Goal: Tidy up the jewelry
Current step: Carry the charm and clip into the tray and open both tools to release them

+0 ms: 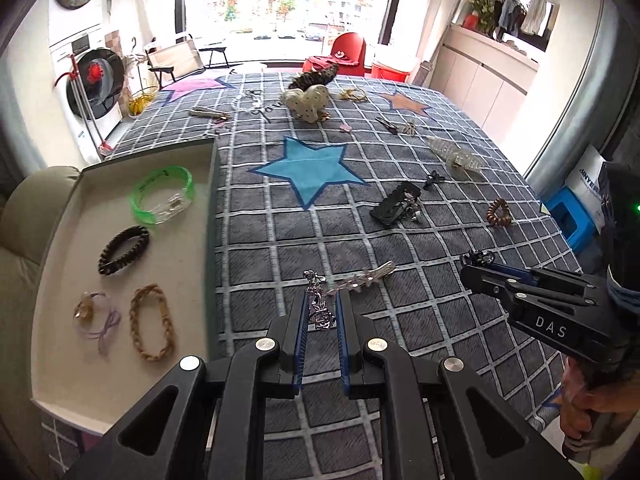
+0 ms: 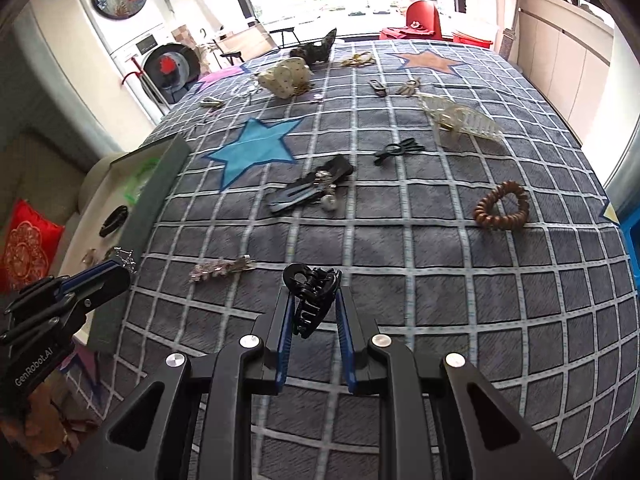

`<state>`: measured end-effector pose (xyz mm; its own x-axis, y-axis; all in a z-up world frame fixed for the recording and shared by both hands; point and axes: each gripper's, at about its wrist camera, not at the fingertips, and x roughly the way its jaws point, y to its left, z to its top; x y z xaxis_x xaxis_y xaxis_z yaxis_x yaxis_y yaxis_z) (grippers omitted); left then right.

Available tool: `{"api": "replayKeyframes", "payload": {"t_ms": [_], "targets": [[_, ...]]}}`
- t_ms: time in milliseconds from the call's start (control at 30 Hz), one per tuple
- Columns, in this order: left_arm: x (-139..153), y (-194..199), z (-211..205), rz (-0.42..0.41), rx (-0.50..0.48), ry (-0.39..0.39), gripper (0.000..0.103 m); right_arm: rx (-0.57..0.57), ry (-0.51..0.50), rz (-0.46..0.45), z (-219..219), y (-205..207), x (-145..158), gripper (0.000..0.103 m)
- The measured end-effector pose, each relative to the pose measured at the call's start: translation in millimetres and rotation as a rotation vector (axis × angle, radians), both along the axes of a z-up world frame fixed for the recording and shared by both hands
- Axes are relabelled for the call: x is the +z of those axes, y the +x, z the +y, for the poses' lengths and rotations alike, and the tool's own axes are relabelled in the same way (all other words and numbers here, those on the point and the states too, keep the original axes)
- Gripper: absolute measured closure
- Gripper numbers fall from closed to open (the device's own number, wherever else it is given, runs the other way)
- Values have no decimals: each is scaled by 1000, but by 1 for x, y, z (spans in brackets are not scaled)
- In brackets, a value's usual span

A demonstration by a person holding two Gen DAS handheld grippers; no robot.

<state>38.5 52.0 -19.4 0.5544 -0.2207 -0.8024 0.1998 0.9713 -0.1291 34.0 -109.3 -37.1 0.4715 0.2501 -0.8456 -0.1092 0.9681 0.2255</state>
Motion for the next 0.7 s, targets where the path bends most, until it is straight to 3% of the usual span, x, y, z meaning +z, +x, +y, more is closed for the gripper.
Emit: {"api": "replayKeyframes", "payload": {"t_ms": [300,700], "targets": [[5,-8,38,-25,60,-39,88,67,-16,-18,42,0,15,80],[16,-2,108,-58,190,-26,88,193,-9,-45,114,22,39,80]]}}
